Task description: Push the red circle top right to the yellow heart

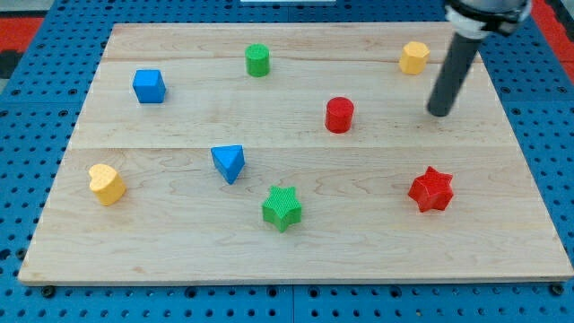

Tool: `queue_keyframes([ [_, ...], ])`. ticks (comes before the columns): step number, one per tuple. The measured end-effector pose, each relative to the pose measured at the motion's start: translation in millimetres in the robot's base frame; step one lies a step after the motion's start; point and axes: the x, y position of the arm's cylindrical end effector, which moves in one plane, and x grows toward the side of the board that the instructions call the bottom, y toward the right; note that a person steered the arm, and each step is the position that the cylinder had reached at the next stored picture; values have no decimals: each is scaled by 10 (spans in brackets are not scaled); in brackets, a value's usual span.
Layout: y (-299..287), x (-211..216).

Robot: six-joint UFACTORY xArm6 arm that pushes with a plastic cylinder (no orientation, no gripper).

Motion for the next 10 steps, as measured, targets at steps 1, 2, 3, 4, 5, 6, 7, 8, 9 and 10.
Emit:
queue_keyframes([
  [1, -1028, 1],
  [2, -830, 206],
  [3, -1263, 245],
  [4, -1625, 42],
  [5, -1888, -98],
  [6, -2668, 170],
  [7, -2542, 93],
  [8, -2393, 169],
  [9, -2722, 402],
  [10, -3154, 825],
])
